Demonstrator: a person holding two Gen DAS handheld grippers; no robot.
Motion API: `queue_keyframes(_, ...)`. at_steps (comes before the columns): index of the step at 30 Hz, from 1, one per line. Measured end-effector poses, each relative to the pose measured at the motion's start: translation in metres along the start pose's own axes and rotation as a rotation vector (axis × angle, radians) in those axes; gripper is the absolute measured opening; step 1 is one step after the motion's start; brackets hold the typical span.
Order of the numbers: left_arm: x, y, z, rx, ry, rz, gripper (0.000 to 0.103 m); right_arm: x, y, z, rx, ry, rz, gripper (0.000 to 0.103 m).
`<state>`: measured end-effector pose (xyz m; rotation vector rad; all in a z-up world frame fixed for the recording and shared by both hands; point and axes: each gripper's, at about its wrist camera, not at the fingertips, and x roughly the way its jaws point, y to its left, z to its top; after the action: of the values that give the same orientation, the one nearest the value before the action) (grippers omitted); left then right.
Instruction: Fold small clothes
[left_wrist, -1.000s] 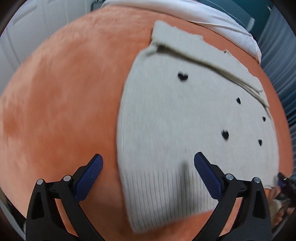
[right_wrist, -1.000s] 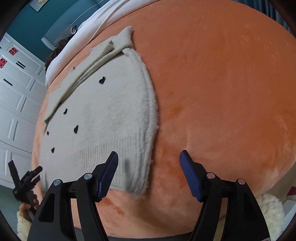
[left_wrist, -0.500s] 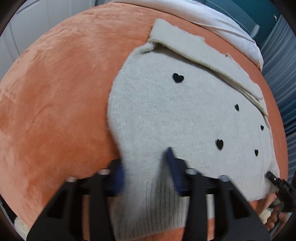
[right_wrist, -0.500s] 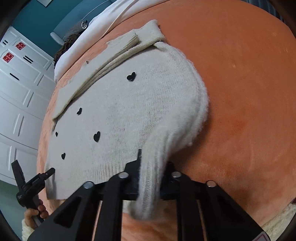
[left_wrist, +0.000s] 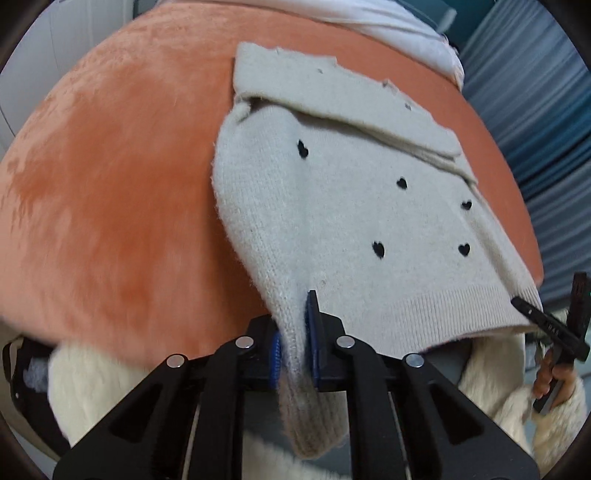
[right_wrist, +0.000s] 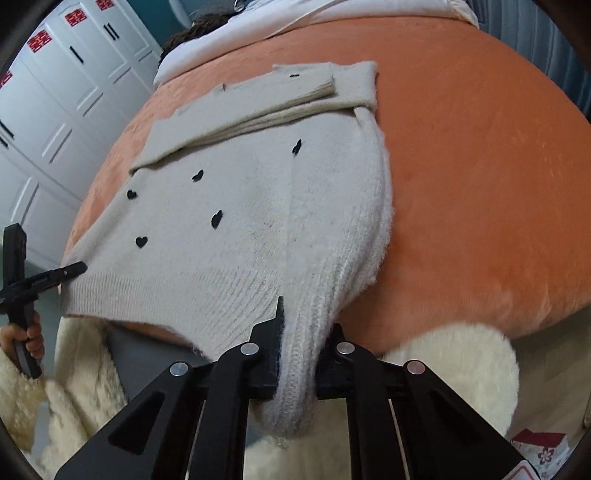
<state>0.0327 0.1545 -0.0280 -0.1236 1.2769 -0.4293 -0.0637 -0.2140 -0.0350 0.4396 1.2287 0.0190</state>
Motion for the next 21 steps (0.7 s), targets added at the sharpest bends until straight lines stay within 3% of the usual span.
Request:
queue_keyframes(5,-0.030,-0.009,-0.078,0.036,0.169,-0.017,0.008,-0.027,0.014,-0.073,-0.093,0.232,0.122,0.010)
queue_keyframes(7,-0.055,-0.008,-0.087,0.003,0.155,-0.040,0.008,-0.047,0.017,-0.078,-0.086,0.228,0.199,0.010)
queue_keyframes(8,-0.069,-0.006,-0.081,-0.017,0.121,-0.041,0.007,-0.060,0.016,-0.070,-0.072,0.184,0.228,0.010)
queue_keyframes(12,-0.102,0.007,-0.015,-0.067,-0.119,-0.066,0.007,-0.093,-0.021,0.008,0.100,-0.148,0.316,0.011)
queue_keyframes(15,-0.086,0.008,0.051,-0.058,-0.264,-0.053,0.007,-0.062,-0.045,0.068,0.214,-0.307,0.323,0.015)
queue_keyframes(18,-0.046,0.012,0.104,-0.073,-0.343,-0.021,0.009,-0.010,-0.053,0.112,0.273,-0.338,0.238,0.029)
queue_keyframes(20,-0.009,0.018,0.128,-0.087,-0.323,0.017,0.012,0.018,-0.065,0.124,0.343,-0.333,0.192,0.031)
queue_keyframes(21,0.005,0.020,0.134,-0.080,-0.302,0.047,0.020,0.026,-0.070,0.127,0.375,-0.334,0.170,0.032)
